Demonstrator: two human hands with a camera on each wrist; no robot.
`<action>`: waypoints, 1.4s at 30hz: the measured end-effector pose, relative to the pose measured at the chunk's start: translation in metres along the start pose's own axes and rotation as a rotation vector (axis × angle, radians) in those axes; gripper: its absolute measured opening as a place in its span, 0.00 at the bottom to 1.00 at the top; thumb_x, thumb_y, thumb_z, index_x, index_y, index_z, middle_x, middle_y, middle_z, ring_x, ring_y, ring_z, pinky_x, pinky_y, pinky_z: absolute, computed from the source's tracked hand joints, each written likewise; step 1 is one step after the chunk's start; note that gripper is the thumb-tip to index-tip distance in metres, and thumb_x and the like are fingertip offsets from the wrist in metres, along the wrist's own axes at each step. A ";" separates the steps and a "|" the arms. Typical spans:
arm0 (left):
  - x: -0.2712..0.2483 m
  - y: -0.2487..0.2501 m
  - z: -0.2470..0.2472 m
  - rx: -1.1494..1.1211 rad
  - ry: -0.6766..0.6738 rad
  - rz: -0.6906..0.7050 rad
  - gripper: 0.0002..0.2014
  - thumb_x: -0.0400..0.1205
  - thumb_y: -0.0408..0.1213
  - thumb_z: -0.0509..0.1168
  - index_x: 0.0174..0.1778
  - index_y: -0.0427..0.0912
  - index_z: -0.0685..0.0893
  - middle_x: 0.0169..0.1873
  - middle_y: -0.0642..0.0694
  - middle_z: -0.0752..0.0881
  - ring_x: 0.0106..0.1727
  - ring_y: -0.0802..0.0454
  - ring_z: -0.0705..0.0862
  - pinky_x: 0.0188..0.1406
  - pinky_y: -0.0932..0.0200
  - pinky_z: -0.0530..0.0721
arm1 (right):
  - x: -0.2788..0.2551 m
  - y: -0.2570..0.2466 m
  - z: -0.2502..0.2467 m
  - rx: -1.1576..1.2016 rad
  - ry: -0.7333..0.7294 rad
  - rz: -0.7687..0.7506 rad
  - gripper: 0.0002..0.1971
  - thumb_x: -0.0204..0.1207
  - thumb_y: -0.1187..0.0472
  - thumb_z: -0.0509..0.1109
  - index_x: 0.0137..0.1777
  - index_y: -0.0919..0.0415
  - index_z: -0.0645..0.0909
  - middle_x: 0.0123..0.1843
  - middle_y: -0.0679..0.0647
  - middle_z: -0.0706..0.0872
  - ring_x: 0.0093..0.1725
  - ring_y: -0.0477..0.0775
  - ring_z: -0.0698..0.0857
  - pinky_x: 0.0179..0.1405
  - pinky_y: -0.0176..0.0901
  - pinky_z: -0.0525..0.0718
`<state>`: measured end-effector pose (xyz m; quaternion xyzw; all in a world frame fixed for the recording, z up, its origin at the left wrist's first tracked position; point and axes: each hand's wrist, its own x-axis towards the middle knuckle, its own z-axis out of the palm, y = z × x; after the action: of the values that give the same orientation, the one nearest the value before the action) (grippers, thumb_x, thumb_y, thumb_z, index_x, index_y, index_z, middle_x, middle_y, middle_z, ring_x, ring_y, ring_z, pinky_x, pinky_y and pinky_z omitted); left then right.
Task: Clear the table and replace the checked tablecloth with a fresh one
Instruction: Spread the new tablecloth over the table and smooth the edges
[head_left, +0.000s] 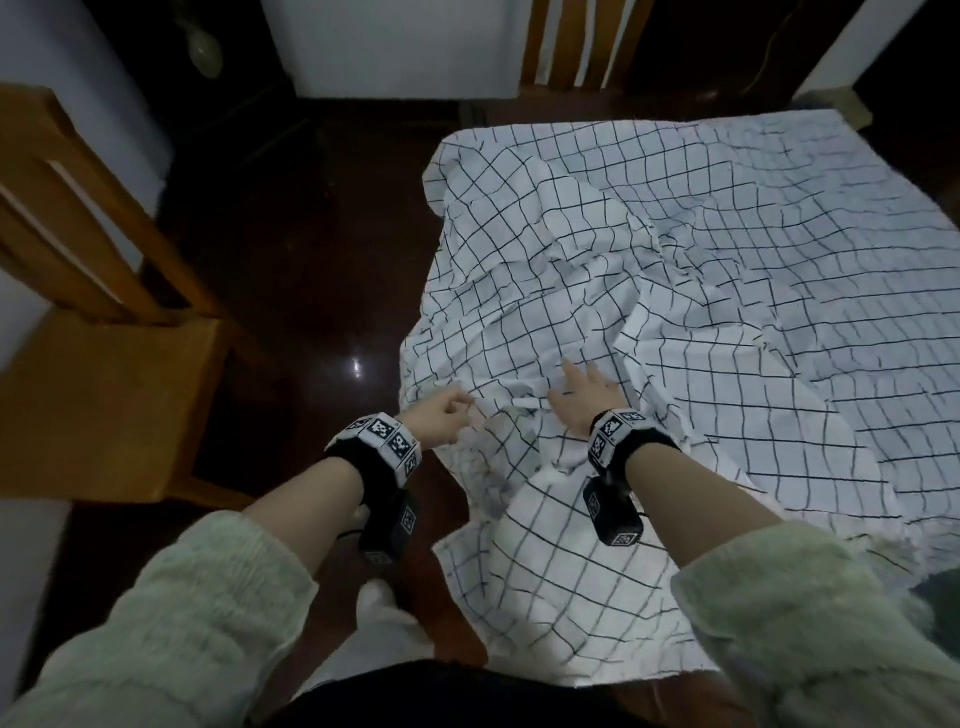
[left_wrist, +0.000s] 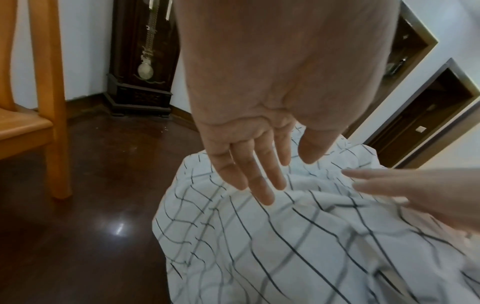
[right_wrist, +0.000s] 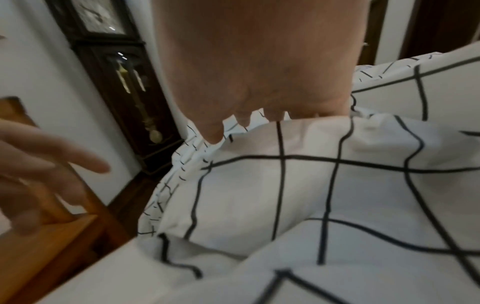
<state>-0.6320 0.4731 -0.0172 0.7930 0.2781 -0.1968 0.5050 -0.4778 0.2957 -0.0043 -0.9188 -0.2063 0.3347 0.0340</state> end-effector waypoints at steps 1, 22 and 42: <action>0.005 -0.008 -0.016 0.007 0.002 -0.005 0.18 0.85 0.42 0.60 0.71 0.46 0.74 0.56 0.45 0.82 0.45 0.53 0.84 0.44 0.62 0.82 | 0.007 -0.005 0.006 0.006 -0.010 0.040 0.32 0.83 0.44 0.51 0.85 0.42 0.44 0.87 0.51 0.44 0.84 0.69 0.49 0.78 0.70 0.60; 0.187 0.019 -0.186 0.170 -0.088 0.110 0.24 0.84 0.43 0.58 0.79 0.51 0.68 0.76 0.44 0.70 0.72 0.46 0.75 0.72 0.51 0.73 | 0.170 -0.090 -0.066 -0.042 -0.009 0.123 0.37 0.81 0.36 0.54 0.85 0.43 0.45 0.87 0.51 0.40 0.83 0.73 0.44 0.81 0.69 0.55; 0.481 0.181 -0.326 0.702 -0.127 0.382 0.30 0.81 0.56 0.57 0.81 0.59 0.61 0.81 0.46 0.58 0.81 0.41 0.58 0.77 0.47 0.58 | 0.362 -0.124 -0.212 0.270 0.097 0.431 0.27 0.80 0.47 0.60 0.73 0.64 0.71 0.76 0.62 0.70 0.79 0.65 0.59 0.80 0.55 0.59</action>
<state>-0.1370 0.8257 -0.0430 0.9410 0.0099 -0.2309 0.2474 -0.1386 0.5707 -0.0325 -0.9436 0.0427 0.3145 0.0943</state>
